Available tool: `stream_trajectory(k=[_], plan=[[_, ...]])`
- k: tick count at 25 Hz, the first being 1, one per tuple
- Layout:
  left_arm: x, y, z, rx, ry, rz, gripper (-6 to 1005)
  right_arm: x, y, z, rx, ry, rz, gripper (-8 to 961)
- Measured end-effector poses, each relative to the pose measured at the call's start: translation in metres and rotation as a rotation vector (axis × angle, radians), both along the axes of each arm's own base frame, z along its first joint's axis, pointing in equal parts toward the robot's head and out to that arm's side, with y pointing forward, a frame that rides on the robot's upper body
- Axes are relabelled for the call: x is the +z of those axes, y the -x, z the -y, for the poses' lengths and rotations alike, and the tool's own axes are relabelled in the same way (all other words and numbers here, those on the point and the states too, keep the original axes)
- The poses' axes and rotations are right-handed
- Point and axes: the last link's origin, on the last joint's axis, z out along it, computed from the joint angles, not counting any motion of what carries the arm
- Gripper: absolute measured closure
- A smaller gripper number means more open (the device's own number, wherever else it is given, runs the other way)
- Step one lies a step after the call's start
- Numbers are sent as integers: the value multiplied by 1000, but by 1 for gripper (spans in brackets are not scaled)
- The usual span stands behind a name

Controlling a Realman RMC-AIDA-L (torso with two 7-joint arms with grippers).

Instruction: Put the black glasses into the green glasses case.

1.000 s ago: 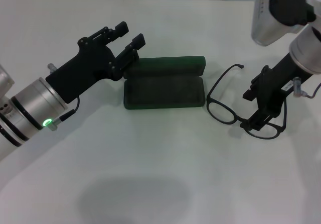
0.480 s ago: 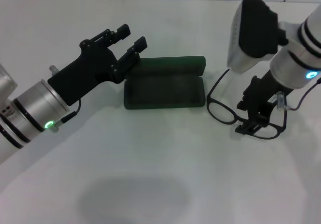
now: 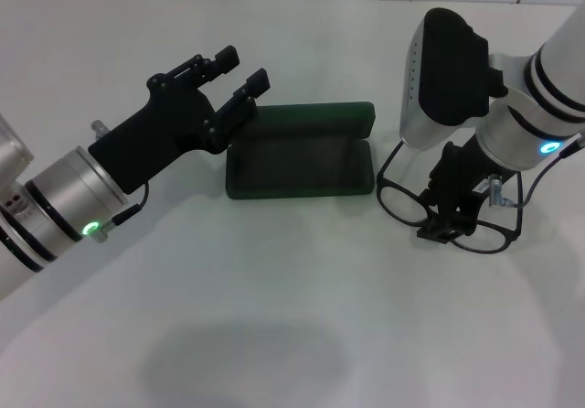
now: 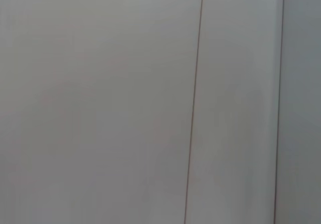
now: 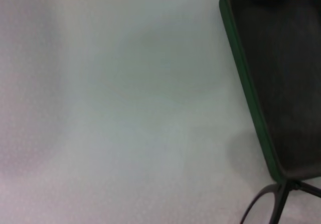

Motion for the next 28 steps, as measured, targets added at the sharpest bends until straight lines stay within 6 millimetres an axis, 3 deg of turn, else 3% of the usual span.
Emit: stream_trajectory(k=[9,21,28], plan=[[1,1,0,-1,1,-4,509,-2,-4,3,-8,15,22,636],[0,0,0,-3,5,-5,510,-5,-5,3,-6,6,11,759],[0,0,1,2,6,7,510,9,1,1,-5,-13,-21,849]])
